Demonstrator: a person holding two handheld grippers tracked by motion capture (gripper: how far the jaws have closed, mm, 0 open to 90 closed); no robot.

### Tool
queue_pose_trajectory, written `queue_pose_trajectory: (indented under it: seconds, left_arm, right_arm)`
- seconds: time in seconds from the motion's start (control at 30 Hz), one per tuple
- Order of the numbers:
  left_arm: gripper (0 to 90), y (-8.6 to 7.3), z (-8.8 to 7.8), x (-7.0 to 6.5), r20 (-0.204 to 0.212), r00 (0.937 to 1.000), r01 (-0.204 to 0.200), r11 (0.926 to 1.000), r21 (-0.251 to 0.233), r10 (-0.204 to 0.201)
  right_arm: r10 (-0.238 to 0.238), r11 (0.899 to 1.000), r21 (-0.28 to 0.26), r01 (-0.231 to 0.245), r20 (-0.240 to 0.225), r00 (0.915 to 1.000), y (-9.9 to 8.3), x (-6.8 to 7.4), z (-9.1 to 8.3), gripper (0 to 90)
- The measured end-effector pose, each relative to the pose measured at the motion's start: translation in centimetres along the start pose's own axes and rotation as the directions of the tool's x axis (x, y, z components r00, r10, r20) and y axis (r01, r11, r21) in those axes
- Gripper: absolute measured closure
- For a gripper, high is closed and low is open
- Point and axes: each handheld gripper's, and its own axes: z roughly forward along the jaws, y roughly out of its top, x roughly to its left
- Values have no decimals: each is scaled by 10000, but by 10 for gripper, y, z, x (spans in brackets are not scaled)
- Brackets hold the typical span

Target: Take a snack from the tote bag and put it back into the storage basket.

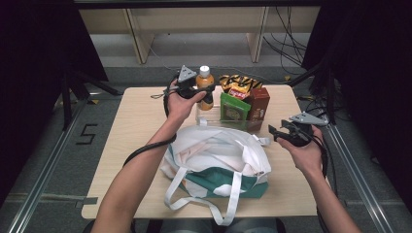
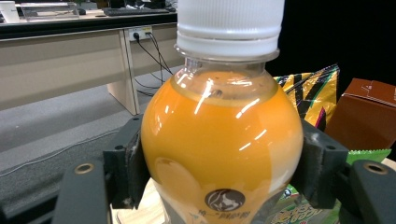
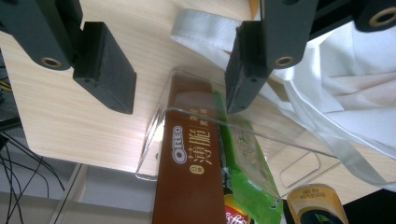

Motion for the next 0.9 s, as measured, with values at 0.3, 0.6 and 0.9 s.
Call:
queue_pose_trajectory:
  seconds: [0.3,0.6,0.9]
  left_arm:
    - [302,-3,3,2,-72,10000,18,9999,129,-17]
    - [302,-4,2,3,-85,10000,49,9999,119,-48]
    - [302,-5,3,7,-145,9999,68,9998,175,-65]
  right_arm:
    - [47,9999,90,-47,-54,10000,1,-1,1,436]
    - [133,9999,89,-132,-99,9999,1,1,1,436]
    - [177,9998,29,-176,-144,9997,-2,-1,2,435]
